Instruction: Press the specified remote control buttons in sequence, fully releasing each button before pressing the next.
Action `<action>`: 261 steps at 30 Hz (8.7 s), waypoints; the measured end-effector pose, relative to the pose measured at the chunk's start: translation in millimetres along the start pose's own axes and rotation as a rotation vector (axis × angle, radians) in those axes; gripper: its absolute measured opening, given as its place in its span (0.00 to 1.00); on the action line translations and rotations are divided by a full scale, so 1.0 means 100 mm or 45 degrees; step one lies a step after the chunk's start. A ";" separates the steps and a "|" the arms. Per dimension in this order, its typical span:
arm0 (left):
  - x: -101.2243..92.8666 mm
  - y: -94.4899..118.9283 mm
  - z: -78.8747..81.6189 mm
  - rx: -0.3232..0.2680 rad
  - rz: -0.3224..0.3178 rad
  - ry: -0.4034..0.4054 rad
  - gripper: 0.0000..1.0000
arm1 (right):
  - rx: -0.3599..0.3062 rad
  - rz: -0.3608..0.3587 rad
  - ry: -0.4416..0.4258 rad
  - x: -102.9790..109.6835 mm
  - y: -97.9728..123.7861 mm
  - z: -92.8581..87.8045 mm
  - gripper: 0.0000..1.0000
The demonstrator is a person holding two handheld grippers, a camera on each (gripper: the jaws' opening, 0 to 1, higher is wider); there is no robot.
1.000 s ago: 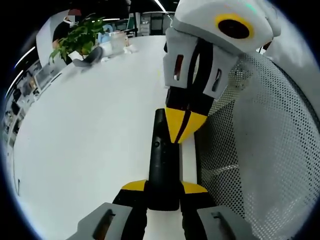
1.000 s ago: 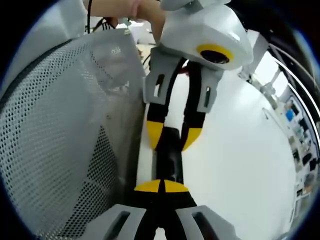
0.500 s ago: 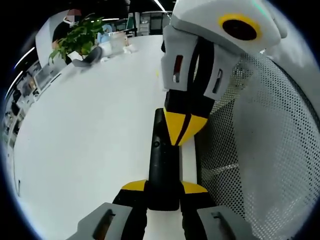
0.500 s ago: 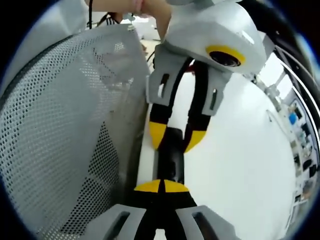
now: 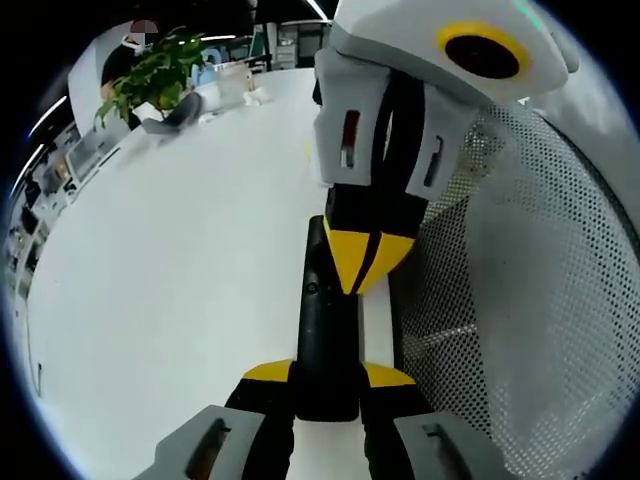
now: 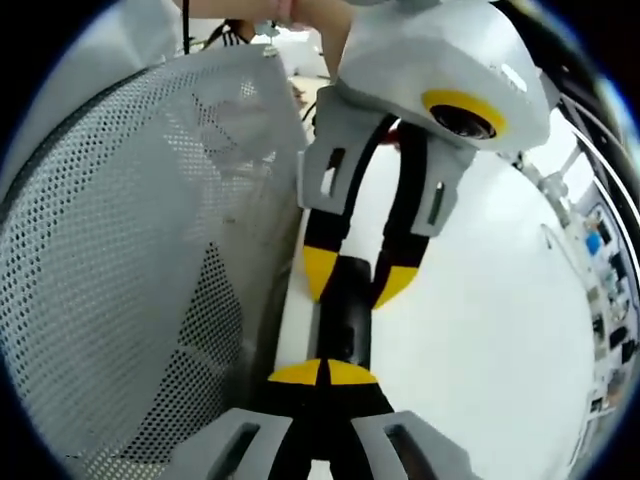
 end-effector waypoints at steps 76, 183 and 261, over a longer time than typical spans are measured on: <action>0.01 0.00 0.01 -0.025 -0.004 0.011 0.24 | -0.039 -0.008 -0.343 -0.16 0.01 -0.05 0.00; 0.01 0.01 0.01 -0.083 -0.005 0.033 0.24 | -0.015 0.062 -0.447 -0.31 -0.03 -0.05 0.00; 0.01 0.00 0.01 -0.100 0.009 0.052 0.24 | -0.148 -0.059 -0.497 -0.28 -0.01 -0.01 0.00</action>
Point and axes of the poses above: the point that each gripper's makers call its tool centre point, and the gripper's own axes: y roughly backward along the fingers, x roughly to its left, z roughly out of its top, the point moved 1 cm from there along y, roughly backward along the fingers, and after that the axes turned 9 degrees about x, right-handed, at the moved point
